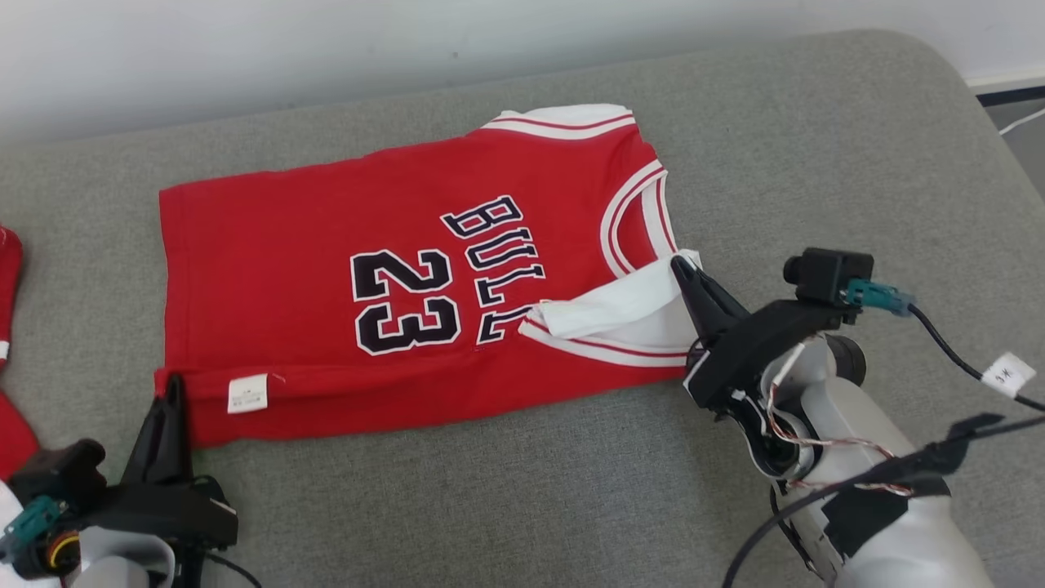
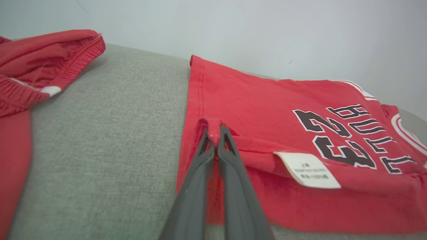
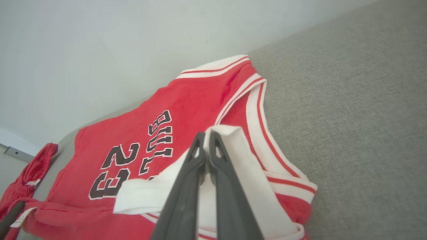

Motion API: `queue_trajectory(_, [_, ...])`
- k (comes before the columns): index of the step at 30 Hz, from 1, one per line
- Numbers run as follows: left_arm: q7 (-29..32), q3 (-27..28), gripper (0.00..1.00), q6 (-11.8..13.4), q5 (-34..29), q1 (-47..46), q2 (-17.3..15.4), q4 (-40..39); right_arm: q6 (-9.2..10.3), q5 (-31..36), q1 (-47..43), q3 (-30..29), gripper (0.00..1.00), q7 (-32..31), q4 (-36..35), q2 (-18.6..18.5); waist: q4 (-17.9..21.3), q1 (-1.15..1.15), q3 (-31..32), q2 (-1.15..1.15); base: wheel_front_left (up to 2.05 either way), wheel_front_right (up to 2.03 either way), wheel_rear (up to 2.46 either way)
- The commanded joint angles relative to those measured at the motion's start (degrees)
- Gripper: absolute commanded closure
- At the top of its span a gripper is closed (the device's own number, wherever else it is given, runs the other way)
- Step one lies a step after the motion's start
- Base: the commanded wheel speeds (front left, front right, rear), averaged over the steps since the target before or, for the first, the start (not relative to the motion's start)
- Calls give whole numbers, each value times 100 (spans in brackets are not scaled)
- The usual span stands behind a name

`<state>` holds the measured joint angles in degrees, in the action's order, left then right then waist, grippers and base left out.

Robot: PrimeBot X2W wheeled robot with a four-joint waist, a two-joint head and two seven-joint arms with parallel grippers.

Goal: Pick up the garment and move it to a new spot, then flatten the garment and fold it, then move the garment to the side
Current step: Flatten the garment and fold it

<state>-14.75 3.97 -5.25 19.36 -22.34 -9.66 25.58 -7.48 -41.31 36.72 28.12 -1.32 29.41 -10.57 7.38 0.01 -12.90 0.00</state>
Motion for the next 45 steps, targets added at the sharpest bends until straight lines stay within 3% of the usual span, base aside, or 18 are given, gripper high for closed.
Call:
queue_trajectory(1, [-13,-3,100,-13,-19,-73,-58,54,-3,-16,107,59,100,48,78,17,-24,-1,-92,0,0,0,0])
queue_trajectory(15, [-39,-123,99,-54,-111,-914,-177,934,-3,-534,1434,792,100,633,1787,259,-72,-1,-472,0,0,0,0])
queue_trajectory(16, [-40,-127,67,-55,-127,-940,-171,955,-3,-576,1469,839,94,683,1847,256,-85,-1,-477,0,0,0,0])
queue_trajectory(17, [-41,-124,39,-52,-140,-958,-165,959,-3,-604,1502,884,58,746,1900,248,-96,-1,-481,0,0,0,0])
queue_trajectory(18, [-42,-120,0,-50,-148,-968,-153,959,-3,-647,1528,932,0,801,1945,238,-106,-1,-483,0,0,0,0])
queue_trajectory(32, [-34,114,0,-5,-378,-273,165,113,-3,-987,1201,1523,0,1513,1906,-148,-197,-1,-162,0,0,0,0])
queue_trajectory(45, [-34,285,0,-37,-507,428,341,-207,-3,-750,555,1523,0,1659,1561,-560,-191,-1,28,0,0,0,0])
